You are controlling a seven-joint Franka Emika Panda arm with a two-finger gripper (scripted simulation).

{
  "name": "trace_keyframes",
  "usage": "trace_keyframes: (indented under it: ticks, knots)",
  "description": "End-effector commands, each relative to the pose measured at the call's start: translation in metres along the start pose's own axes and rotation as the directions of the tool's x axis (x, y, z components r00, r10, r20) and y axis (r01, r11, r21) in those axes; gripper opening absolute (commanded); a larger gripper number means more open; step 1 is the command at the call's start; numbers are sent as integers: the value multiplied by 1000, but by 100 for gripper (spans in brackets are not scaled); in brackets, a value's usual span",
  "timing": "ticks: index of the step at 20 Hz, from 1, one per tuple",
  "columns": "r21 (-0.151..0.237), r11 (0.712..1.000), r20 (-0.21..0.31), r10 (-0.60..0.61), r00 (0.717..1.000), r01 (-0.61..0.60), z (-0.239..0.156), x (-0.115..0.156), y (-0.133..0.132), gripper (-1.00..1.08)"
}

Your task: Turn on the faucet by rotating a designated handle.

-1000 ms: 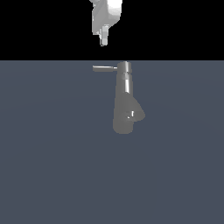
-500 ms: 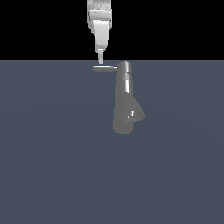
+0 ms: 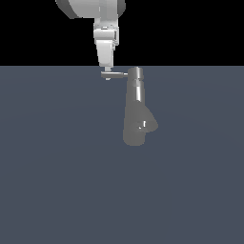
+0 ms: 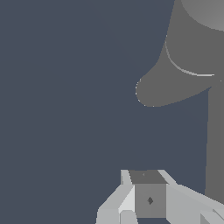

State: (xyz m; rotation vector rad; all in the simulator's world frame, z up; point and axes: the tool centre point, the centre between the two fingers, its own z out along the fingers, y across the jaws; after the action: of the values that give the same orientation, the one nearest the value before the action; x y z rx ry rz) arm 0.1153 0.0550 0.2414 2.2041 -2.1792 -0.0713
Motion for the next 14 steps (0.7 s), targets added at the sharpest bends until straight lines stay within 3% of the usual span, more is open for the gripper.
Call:
trace_keyframes:
  ticks: [1,8,14]
  knots:
    - [1,1000,0,16,1000,-16,4,-1,-3,-100]
    - [0,1000,0,20,1000,-20,6,-1,-3,-100]
    - [0,1000,0,20,1000,-20,0,-2,12,-100]
